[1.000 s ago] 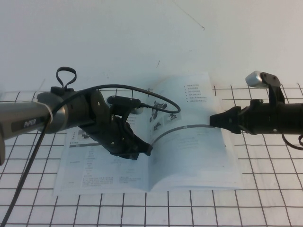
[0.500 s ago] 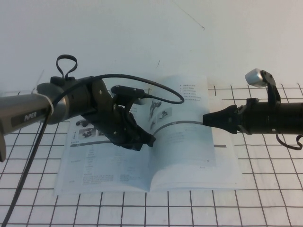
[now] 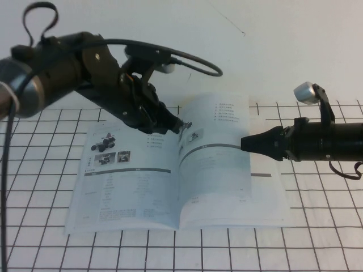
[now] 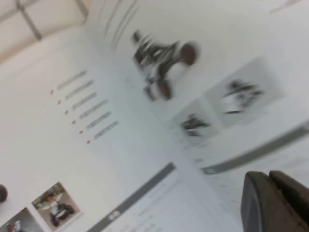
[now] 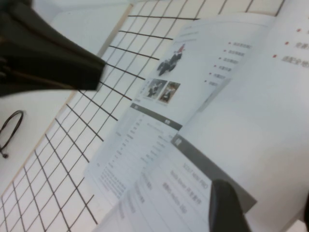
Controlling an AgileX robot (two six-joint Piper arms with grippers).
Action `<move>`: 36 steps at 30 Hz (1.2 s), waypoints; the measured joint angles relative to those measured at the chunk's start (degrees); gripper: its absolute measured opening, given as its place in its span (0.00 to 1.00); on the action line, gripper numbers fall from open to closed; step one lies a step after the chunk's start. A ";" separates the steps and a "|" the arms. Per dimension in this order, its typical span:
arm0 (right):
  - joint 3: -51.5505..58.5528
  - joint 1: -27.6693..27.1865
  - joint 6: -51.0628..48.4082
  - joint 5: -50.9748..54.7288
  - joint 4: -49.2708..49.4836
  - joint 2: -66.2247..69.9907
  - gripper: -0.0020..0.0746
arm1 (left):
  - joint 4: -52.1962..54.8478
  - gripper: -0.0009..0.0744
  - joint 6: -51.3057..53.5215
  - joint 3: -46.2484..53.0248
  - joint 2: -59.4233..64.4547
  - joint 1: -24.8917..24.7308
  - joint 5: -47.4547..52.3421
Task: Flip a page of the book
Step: Open the closed book
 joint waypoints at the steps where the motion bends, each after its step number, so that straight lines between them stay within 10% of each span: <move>1: 0.00 0.00 -0.10 0.44 0.00 0.00 0.47 | -0.70 0.01 1.20 0.00 -1.30 0.00 0.75; 8: 0.00 0.00 -0.21 0.75 0.00 0.00 0.47 | -11.57 0.01 11.53 1.90 -10.21 -3.10 4.22; 22: -0.21 0.00 -1.01 1.06 0.21 0.00 0.47 | 1.67 0.01 16.09 2.36 -4.48 -29.03 -1.80; 36: -1.68 0.00 -1.40 1.06 0.21 0.00 0.47 | 31.41 0.01 -10.49 11.25 2.58 -35.92 -16.67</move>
